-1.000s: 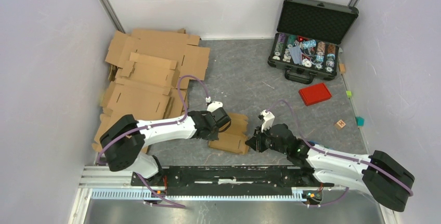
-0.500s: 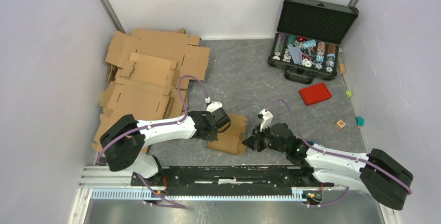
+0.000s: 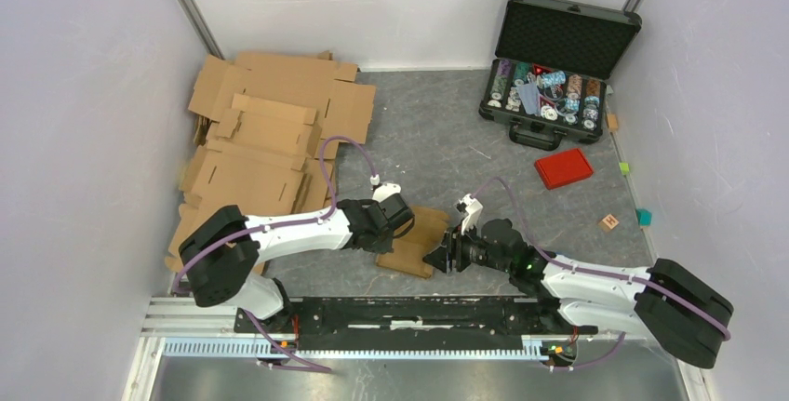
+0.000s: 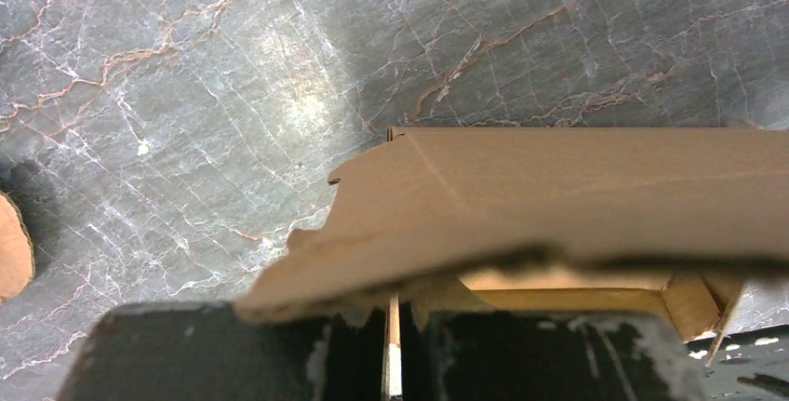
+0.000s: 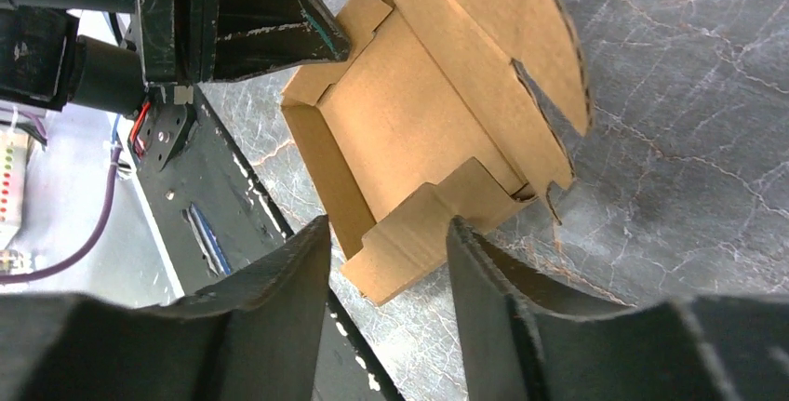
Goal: Fold the paper box
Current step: Fold the paper box at the center of the board.
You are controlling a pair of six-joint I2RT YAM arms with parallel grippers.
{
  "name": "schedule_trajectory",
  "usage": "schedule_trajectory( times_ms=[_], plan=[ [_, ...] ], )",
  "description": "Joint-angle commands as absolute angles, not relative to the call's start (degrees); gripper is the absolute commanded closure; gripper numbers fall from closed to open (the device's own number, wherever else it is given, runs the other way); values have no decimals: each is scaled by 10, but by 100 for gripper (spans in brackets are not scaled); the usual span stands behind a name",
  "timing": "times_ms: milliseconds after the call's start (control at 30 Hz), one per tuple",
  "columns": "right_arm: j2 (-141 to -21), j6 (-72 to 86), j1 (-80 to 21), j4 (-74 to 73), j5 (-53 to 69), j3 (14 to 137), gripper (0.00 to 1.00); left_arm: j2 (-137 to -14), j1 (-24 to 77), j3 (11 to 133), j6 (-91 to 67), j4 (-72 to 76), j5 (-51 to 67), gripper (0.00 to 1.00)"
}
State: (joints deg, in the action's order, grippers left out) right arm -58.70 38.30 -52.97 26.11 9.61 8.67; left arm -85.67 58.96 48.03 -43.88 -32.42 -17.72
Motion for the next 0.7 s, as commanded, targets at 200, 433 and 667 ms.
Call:
schedule_trajectory(
  times_ms=[200,433,667],
  plan=[
    [-582,379,-532,288,109,92,53,-835,594,483,-464,-299,-172,98],
    [-594,369,-532,267,92,97,78,-839,594,485,-465,-298,-173,98],
    [-604,361,-533,256,88,103,78,-841,594,486,-467,-294,-168,98]
  ],
)
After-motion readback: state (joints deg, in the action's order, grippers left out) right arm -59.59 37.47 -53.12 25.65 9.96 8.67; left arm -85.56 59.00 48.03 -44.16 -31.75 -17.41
